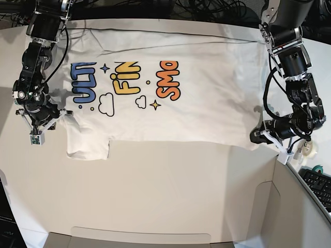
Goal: Layout the t-shirt on the table in an organized manner, then fold the t-shirt properly
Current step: 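Pull the shirt sides outward with both grippers to flatten it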
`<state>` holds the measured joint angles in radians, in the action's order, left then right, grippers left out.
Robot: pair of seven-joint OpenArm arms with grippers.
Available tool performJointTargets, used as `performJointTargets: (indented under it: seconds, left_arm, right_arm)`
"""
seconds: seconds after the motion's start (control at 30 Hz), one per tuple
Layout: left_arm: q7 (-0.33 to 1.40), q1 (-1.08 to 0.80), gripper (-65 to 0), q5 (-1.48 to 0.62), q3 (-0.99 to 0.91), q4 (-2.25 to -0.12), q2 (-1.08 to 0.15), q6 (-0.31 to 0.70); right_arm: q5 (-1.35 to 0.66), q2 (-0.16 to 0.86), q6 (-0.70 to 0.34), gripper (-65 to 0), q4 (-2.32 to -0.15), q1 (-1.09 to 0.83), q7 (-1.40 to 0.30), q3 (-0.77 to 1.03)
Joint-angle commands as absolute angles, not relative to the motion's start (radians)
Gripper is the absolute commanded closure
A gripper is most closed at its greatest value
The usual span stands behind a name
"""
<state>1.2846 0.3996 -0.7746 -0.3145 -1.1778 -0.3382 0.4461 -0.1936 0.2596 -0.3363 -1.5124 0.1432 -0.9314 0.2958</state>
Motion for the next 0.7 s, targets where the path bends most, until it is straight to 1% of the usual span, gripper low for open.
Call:
performJointTargets:
  seconds: [0.0,0.17,0.27,0.43,0.53,0.57,0.67]
  left_arm:
    - [1.291,0.407,0.0,-0.792,-0.32,-1.227,-0.355,0.45]
    - [1.343,0.329,0.0,-0.792,-0.32,-1.395,-0.355,0.45]
    - [1.343,0.283,0.0,-0.792,-0.32,-1.465,-0.357,0.45]
    - [1.34,0.259,0.0,-0.792,-0.315,-1.484,-0.357,0.45]
    - [1.34,0.259,0.0,-0.792,-0.314,-1.484,-0.354,0.45]
    - [1.34,0.259,0.0,-0.792,-0.314,-1.484,-0.354,0.45]
    - [1.34,0.259,0.0,-0.792,-0.312,-1.484,-0.354,0.45]
  right_arm:
    - [-0.197,0.272,-0.335,0.0,-1.55,0.153,-0.912,0.3]
    - [-0.197,0.275,-0.334,0.0,-1.656,0.097,-0.912,0.341]
    - [-0.197,0.275,-0.334,0.0,-1.685,0.076,-0.912,0.372]
    - [-0.194,0.275,-0.335,0.0,-1.643,0.081,-0.912,0.371]
    - [-0.199,0.272,-0.338,-0.7,-1.566,0.119,-0.917,0.371]
    - [-0.199,0.271,-0.338,-3.8,-1.543,0.13,-0.926,0.371]
    - [-0.199,0.26,-0.338,-16.3,-1.489,0.17,-0.967,0.371]
